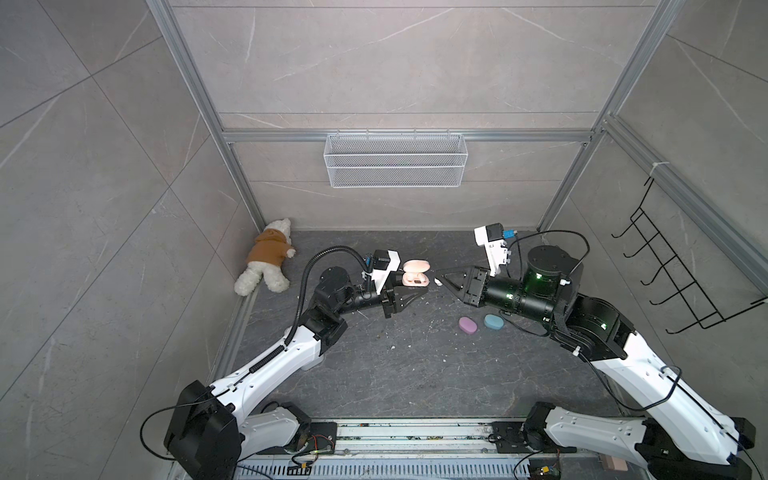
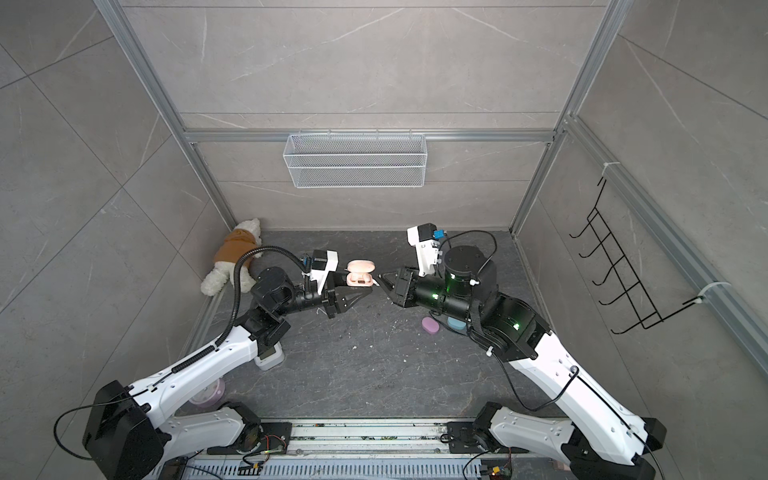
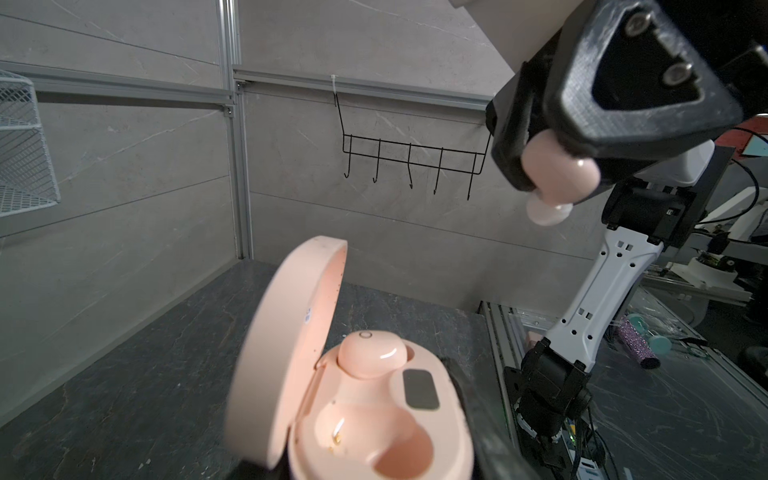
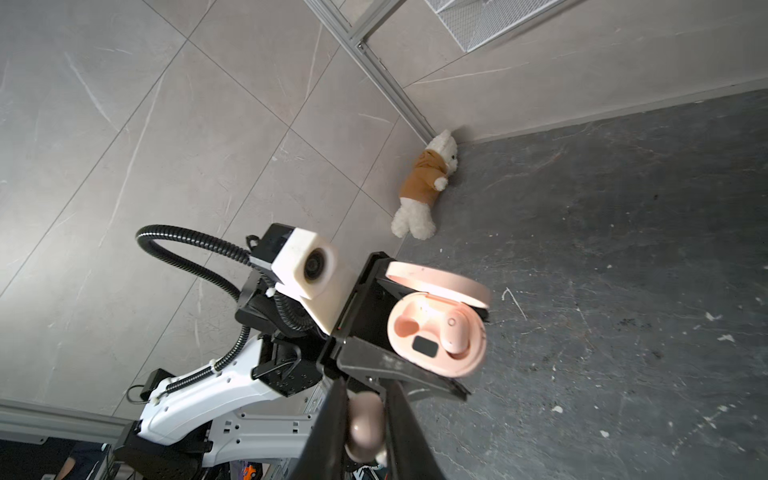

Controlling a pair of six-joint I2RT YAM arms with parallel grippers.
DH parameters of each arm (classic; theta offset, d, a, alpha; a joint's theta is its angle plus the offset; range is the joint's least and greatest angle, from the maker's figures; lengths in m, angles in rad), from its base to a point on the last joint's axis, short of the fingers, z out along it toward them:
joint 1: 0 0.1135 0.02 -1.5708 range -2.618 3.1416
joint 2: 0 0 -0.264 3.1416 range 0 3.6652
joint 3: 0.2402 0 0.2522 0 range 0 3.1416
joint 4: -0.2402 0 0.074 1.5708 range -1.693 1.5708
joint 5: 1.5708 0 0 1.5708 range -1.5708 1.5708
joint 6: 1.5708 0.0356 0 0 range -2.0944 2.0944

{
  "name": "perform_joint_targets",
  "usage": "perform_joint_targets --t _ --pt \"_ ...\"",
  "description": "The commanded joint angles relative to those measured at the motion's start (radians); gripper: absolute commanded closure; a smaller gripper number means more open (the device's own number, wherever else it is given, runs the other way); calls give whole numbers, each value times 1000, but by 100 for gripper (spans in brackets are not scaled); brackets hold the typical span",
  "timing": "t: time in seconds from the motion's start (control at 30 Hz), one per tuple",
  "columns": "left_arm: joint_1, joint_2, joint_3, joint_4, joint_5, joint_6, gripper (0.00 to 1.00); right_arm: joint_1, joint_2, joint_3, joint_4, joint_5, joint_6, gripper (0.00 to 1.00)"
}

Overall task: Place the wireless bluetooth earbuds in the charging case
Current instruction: 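Carry the earbud with the right gripper toward the case in the left gripper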

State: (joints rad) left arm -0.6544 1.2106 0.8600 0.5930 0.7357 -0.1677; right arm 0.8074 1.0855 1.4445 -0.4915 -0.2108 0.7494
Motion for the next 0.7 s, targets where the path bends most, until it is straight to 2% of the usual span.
perform_joint_targets --t 0.0,0.33,0.67 --pt "-21 12 39 118 15 -9 99 0 24 -12 64 -63 15 81" --pt "-44 9 61 81 19 18 99 13 58 -15 73 -61 5 81" --pt "-49 6 67 63 30 30 99 50 73 -49 99 4 -1 81"
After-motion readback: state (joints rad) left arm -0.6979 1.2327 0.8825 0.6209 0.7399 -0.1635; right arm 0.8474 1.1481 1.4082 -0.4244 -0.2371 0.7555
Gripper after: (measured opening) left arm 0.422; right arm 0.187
